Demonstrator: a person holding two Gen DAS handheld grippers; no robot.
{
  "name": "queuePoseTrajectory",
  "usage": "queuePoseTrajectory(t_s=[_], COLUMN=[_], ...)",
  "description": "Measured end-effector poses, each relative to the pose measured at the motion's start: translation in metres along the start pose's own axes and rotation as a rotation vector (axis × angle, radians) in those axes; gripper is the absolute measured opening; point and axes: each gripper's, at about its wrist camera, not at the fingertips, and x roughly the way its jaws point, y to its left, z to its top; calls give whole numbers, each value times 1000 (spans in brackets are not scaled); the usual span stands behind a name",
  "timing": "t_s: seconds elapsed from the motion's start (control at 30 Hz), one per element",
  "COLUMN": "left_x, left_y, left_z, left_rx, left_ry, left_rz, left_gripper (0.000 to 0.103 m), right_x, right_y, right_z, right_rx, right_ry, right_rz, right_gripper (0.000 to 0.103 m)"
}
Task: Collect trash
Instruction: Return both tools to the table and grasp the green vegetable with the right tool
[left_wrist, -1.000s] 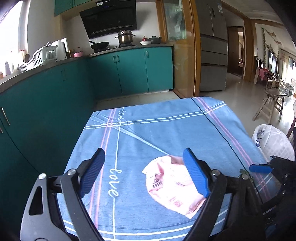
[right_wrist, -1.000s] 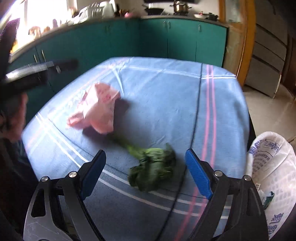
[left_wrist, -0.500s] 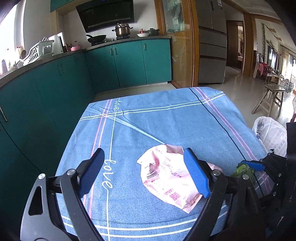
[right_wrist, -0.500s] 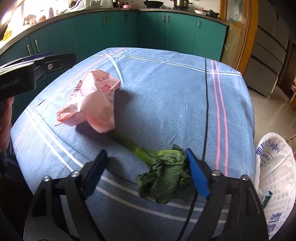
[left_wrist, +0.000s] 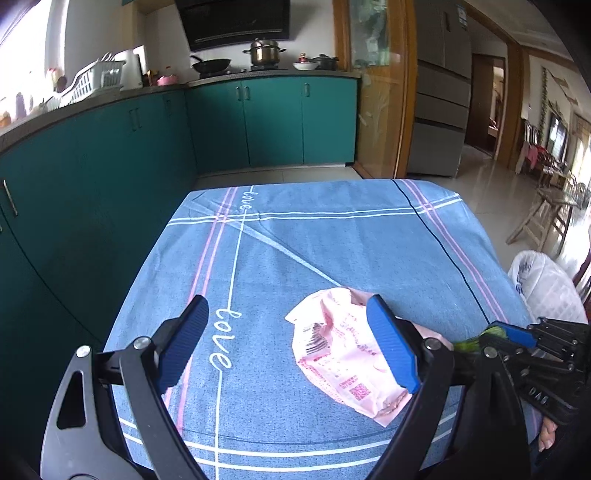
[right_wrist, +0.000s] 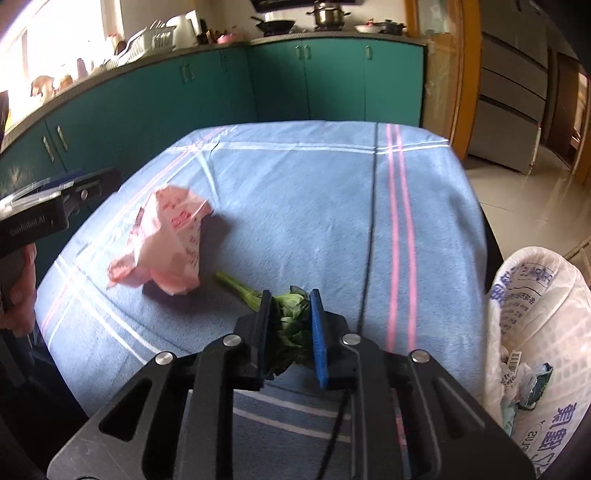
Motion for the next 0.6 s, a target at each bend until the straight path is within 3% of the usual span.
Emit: queuePoseTrajectory(t_s=[0.3, 0.6], left_x=[5, 7], left_y=[19, 19], left_z=[2, 1], left_rx=[-89, -92], left_ry=[31, 43], left_rz=[-21, -26], left_gripper=[87, 87], right_x=[-15, -12], right_y=[-30, -43], right_z=[4, 1], right_rx=[97, 128], right_ry=[-78, -54], right_rz=[-104, -110], right_gripper=[20, 20])
